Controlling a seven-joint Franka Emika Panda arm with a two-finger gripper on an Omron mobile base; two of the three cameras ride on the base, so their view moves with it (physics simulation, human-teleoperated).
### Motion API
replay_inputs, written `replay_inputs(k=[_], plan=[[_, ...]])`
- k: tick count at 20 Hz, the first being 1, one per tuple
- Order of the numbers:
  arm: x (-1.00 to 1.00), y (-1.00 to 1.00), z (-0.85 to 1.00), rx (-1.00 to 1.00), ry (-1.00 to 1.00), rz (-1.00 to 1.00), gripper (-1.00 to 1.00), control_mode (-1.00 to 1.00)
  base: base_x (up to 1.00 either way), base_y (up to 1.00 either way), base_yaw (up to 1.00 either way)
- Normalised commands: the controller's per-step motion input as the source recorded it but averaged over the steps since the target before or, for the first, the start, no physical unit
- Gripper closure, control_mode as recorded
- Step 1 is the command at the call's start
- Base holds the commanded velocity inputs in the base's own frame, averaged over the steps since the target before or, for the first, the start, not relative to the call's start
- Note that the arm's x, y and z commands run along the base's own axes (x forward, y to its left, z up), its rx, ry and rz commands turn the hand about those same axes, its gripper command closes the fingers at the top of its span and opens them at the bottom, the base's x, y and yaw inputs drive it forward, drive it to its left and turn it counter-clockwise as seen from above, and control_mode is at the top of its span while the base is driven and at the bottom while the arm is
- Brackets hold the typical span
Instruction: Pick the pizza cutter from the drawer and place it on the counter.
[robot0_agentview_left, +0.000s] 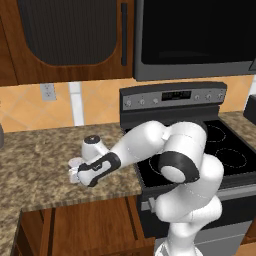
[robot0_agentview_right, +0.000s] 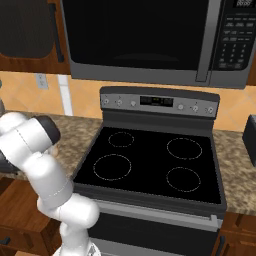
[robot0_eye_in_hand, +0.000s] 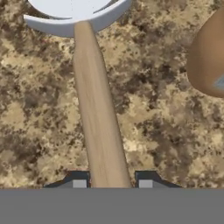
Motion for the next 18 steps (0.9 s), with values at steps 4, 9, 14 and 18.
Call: replay_inputs(k=[4, 9, 14, 18], plan=[[0.17, 0.1, -0.32, 0.0, -0.05, 0.0, 1.0, -1.0, 0.0, 0.0, 0.0], [0.02, 0.02, -0.06, 0.0, -0.02, 0.0, 1.0, -1.0, 0.0, 0.0, 0.0], [0.0, 0.0, 0.0, 0.0, 0.0, 0.0, 1.0, -1.0, 0.0, 0.0, 0.0], [0.0, 0.0, 0.0, 0.0, 0.0, 0.0, -1.0, -1.0, 0.0, 0.0, 0.0]])
